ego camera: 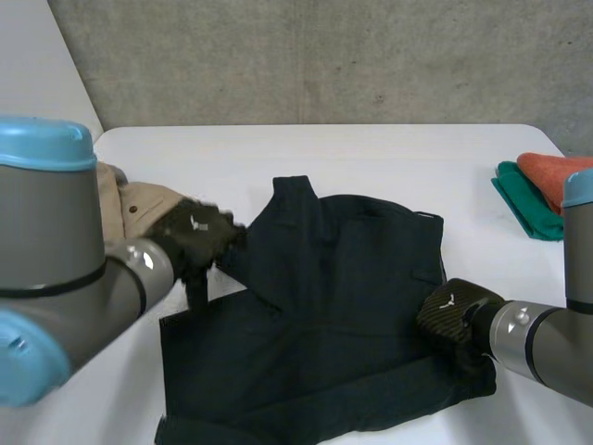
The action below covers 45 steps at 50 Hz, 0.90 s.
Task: Fold the laundry.
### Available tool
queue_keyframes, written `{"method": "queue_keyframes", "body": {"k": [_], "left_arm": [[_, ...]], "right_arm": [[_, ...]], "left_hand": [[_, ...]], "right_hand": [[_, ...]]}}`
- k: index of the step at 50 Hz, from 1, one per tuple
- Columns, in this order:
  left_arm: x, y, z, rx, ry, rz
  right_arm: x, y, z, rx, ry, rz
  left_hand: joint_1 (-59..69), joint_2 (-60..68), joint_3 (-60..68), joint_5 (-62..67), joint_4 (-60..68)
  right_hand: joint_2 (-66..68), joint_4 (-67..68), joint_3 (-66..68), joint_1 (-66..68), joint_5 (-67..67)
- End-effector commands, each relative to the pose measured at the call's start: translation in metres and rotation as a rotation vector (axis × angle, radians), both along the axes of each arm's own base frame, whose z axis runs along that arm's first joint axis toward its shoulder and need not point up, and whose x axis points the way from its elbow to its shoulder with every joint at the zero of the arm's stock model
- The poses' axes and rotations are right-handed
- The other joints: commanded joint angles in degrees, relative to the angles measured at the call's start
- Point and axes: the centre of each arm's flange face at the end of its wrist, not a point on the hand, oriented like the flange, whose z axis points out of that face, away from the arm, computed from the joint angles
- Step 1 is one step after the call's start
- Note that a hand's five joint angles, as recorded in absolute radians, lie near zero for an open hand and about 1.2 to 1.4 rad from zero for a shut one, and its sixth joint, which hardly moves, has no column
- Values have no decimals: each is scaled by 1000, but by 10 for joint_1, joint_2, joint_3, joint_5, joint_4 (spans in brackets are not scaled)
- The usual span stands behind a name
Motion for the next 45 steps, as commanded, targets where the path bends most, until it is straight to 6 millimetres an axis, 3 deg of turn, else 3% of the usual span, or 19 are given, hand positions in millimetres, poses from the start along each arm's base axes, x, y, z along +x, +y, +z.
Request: {"method": "queue_keyframes", "body": {"k": [1, 7, 18, 25, 27, 33, 38, 45], "left_arm": [[-14, -54, -38, -1, 49, -30], [-19, -78, -72, 23, 17, -77], [-27, -91, -93, 11, -2, -87], [-30, -102, -110, -33, -36, -53], [-30, -107, -114, -59, -72, -26], [-24, -101, -108, -73, -161, 65], [-18, -85, -93, -100, -252, 196], [-19, -68, -94, -98, -347, 267]], "right_arm": [[3, 2, -2, -12, -6, 2], [4, 5, -5, -23, -9, 0], [5, 3, -6, -44, -11, -6], [5, 4, -3, -54, -24, -13], [5, 5, -2, -58, -26, -12], [5, 5, -1, -64, -31, -13], [7, 8, -2, -61, -30, -2], [12, 13, -5, -58, -30, 21]], "left_hand": [[136, 145, 146, 144, 143], [148, 157, 158, 155, 155], [181, 191, 192, 189, 189], [418, 428, 428, 426, 426], [551, 560, 561, 559, 559], [582, 591, 592, 589, 589], [582, 591, 592, 589, 589], [582, 591, 592, 589, 589]], "right_hand": [[130, 116, 120, 172, 111], [130, 116, 120, 172, 111], [130, 116, 120, 172, 111], [130, 116, 120, 172, 111], [130, 116, 120, 172, 111], [130, 116, 120, 172, 111], [130, 116, 120, 172, 111], [130, 116, 120, 172, 111]]}}
